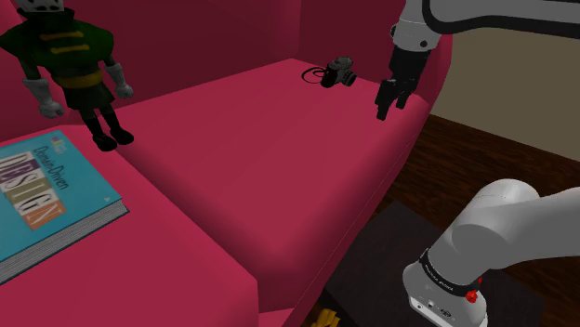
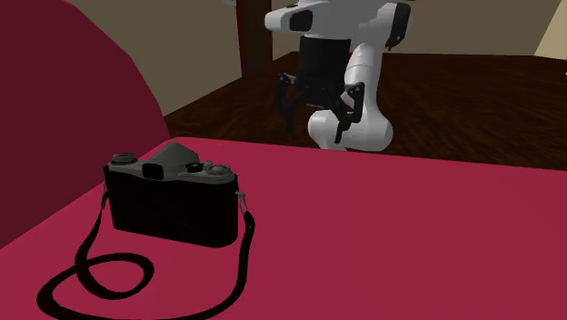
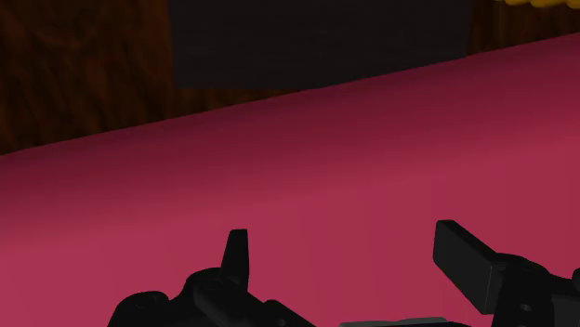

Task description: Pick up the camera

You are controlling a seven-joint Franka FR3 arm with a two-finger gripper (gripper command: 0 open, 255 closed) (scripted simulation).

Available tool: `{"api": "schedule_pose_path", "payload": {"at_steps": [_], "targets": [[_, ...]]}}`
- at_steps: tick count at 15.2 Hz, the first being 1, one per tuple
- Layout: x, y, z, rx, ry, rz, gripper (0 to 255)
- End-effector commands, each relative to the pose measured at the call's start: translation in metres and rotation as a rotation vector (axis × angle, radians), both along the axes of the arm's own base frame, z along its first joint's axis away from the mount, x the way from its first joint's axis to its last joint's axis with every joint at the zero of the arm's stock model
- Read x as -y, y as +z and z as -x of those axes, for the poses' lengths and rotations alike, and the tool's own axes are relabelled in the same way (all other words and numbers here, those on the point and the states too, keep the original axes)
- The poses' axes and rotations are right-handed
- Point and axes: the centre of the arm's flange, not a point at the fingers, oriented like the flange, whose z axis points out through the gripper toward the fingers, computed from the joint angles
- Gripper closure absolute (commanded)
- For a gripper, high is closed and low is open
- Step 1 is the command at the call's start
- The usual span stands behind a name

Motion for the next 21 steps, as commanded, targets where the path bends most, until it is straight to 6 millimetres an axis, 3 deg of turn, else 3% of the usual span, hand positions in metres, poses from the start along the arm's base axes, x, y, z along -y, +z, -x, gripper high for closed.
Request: {"api": "schedule_pose_path", "payload": {"at_steps": [1, 18, 21], "targets": [[0.000, 0.000, 0.000, 0.000, 0.000, 0.000, 0], [0.105, 0.057, -0.182, 0.111, 0.114, -0.124, 0], [0.109, 0.049, -0.189, 0.115, 0.118, -0.129, 0]]}}
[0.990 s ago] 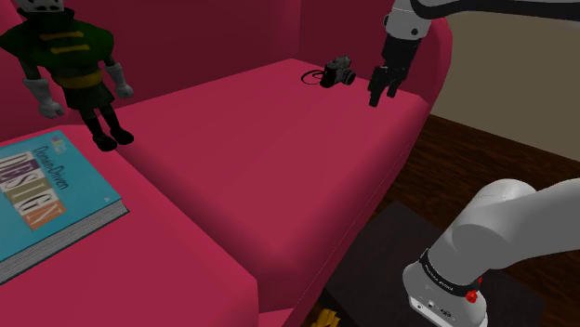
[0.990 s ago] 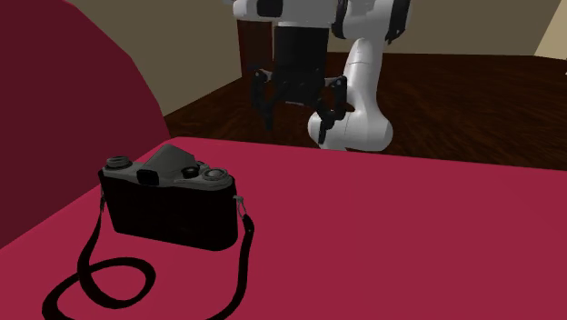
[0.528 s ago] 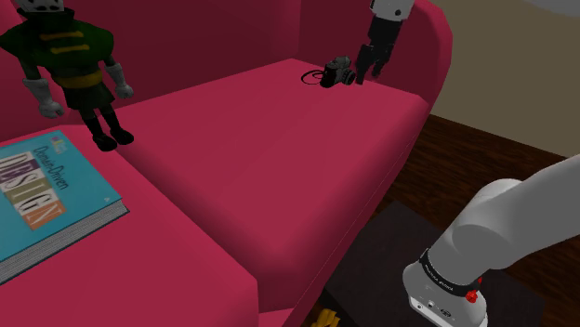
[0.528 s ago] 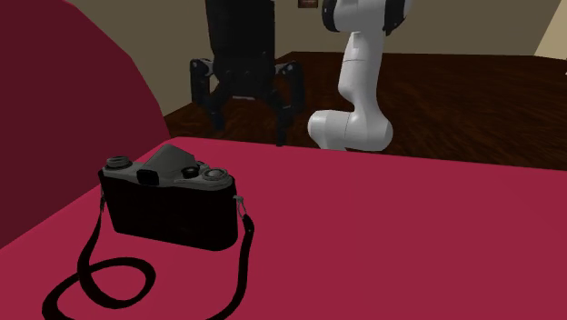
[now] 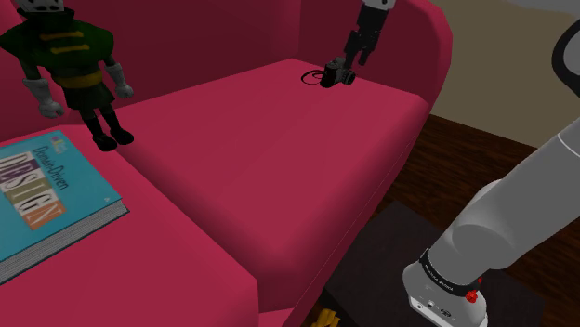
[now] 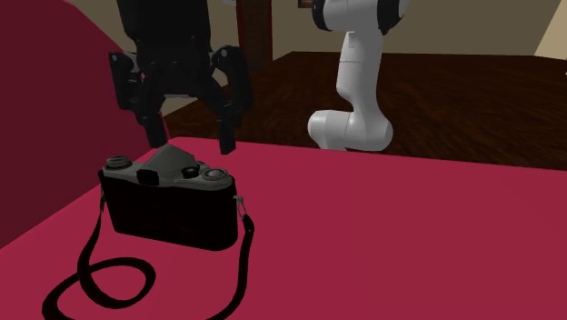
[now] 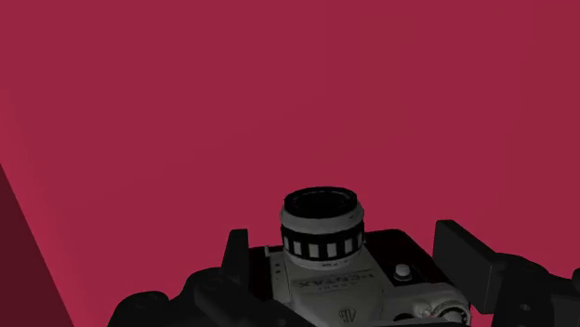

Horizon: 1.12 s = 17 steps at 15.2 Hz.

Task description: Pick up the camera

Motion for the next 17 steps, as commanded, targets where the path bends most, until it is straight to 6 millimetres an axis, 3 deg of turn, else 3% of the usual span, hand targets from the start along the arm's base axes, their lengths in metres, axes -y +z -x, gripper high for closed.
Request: {"api": "schedule_pose_path", "payload": {"at_steps": [1, 7, 8, 17], "targets": [[0.002, -0.008, -0.004, 0.002, 0.002, -0.001, 0], [0.002, -0.032, -0.004, 0.002, 0.002, -0.001, 0], [0.002, -0.032, -0.004, 0.002, 0.002, -0.001, 255], [0.002, -0.032, -0.004, 0.002, 0.002, -0.001, 255]]}}
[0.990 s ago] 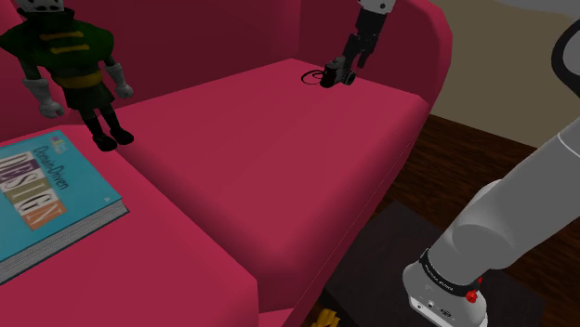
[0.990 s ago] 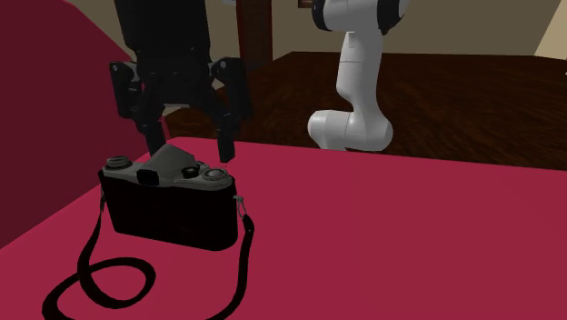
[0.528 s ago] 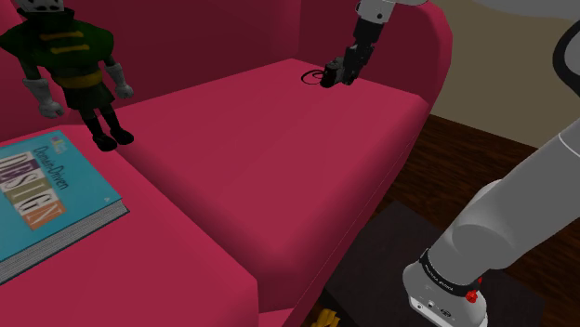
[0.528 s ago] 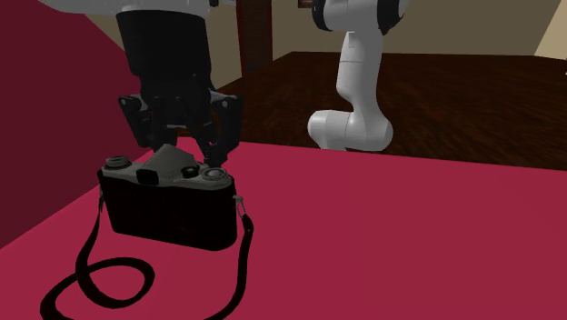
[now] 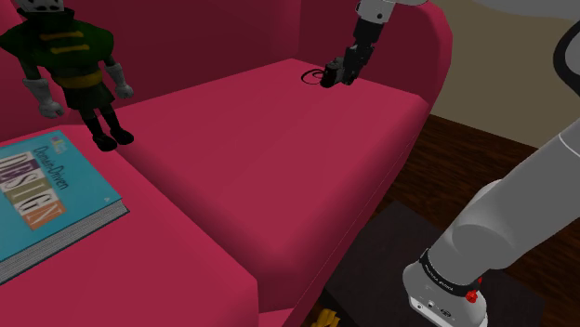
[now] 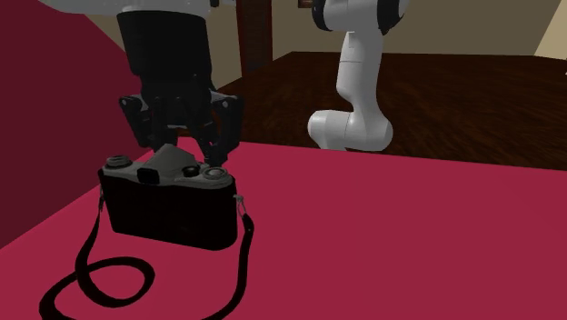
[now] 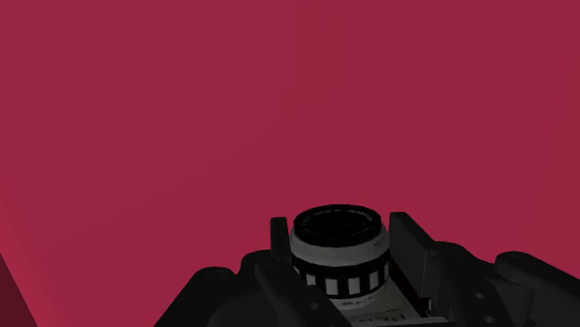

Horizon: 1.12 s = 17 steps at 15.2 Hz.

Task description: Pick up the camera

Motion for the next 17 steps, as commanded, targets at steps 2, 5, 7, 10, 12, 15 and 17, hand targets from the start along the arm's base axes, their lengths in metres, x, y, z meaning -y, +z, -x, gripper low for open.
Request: {"api": "schedule_pose_path", "payload": {"at_steps": [2, 5, 7, 10, 12, 15, 17], "targets": [[0.000, 0.011, 0.001, 0.000, 0.000, 0.000, 255], [0.000, 0.027, 0.001, 0.000, 0.000, 0.000, 255], [0.000, 0.037, 0.001, 0.000, 0.000, 0.000, 255], [0.000, 0.053, 0.001, 0.000, 0.000, 0.000, 255], [0.000, 0.064, 0.001, 0.000, 0.000, 0.000, 255], [0.000, 0.079, 0.001, 0.000, 0.000, 0.000, 255], [0.000, 0.080, 0.001, 0.000, 0.000, 0.000, 255]]}}
